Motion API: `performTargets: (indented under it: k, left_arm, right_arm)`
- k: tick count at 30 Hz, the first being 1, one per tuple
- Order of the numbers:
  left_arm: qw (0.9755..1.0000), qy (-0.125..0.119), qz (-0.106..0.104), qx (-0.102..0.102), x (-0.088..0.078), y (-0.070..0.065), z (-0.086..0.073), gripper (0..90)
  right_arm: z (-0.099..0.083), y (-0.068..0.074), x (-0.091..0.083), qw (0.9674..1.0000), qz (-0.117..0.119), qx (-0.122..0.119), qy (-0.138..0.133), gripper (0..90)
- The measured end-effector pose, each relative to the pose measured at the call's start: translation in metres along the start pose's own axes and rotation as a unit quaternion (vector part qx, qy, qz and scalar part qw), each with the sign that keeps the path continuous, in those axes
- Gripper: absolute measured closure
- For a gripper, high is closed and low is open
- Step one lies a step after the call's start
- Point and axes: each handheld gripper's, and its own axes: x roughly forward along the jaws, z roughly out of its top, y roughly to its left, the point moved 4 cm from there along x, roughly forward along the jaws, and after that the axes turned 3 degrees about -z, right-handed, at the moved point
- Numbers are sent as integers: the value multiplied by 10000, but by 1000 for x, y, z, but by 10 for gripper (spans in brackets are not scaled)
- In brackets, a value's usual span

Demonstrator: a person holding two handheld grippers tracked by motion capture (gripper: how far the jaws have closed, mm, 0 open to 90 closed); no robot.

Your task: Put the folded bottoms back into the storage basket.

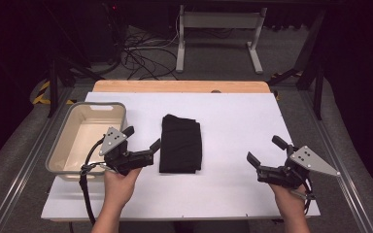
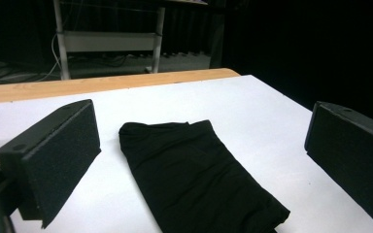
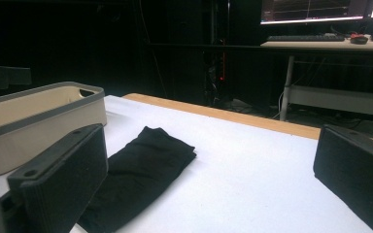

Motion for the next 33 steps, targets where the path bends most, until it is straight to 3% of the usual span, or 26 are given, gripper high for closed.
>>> performTargets:
  k: [4, 11, 22, 29, 33]
  left_arm:
    - [10000, 67, -20, -8, 4, 0, 0, 2]
    - [9994, 200, -195, -209, 13, 3, -4, 1]
    - [9986, 416, -110, -314, 25, 8, -8, 1]
    - [9967, 591, -281, -476, 30, 11, -12, 2]
    - [9962, 670, -176, -526, 35, 13, -16, 6]
  right_arm:
    - [1, 0, -1, 10000, -39, 10, -27, 0]
    - [-1, 1, 1, 10000, 54, 0, 68, 0]
    - [-2, 2, 3, 10000, 15, -31, 84, 0]
    - [-1, 1, 1, 10000, -15, -1, 58, 0]
    - [-1, 2, 2, 10000, -4, -16, 53, 0]
